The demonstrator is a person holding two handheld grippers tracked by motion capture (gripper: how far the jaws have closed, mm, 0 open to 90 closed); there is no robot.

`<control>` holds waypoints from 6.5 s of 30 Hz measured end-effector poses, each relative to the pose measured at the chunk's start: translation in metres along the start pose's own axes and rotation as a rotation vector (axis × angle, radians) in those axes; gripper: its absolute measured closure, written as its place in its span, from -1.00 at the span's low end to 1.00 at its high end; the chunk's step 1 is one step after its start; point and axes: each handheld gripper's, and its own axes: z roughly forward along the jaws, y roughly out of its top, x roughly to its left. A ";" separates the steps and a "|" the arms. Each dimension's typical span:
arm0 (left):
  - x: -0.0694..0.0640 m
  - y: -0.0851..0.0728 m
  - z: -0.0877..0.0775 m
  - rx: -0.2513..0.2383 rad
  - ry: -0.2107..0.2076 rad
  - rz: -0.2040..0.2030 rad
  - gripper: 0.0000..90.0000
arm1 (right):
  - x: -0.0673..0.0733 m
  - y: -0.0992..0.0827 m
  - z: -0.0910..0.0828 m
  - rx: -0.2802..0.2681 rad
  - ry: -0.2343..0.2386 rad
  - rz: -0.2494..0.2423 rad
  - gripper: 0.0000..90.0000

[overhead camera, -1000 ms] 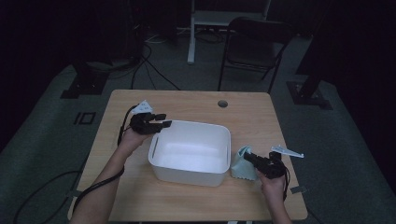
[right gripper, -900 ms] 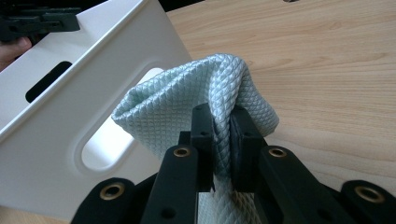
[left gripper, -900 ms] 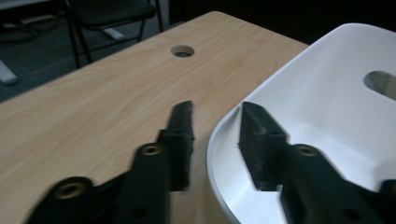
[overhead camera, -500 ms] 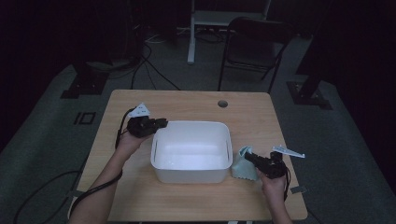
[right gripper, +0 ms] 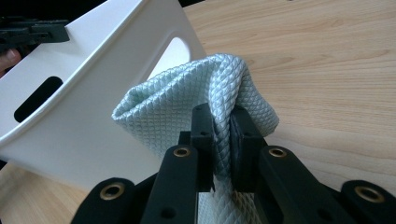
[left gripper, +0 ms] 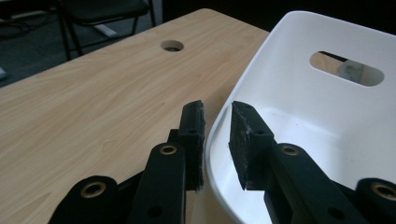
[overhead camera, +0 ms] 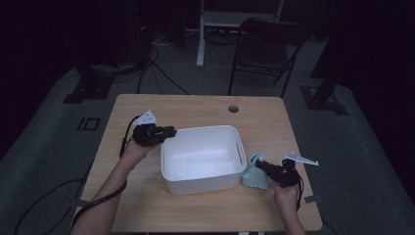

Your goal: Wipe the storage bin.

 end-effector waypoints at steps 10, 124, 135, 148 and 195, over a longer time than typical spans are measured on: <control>-0.002 -0.008 -0.010 -0.009 -0.007 -0.010 0.84 | -0.001 0.000 -0.003 -0.005 0.003 0.006 0.83; -0.053 -0.021 -0.015 0.014 0.163 -0.067 0.92 | 0.030 0.015 0.030 0.006 0.059 -0.033 0.83; -0.057 -0.023 -0.015 0.006 0.161 -0.059 0.92 | 0.038 0.019 0.025 -0.038 0.066 -0.061 0.84; -0.061 -0.024 -0.013 -0.015 0.198 -0.073 0.94 | 0.043 0.018 0.026 -0.024 0.092 -0.062 0.84; -0.076 -0.023 -0.004 -0.029 0.236 -0.054 0.92 | 0.055 0.017 0.030 -0.014 0.055 -0.098 0.84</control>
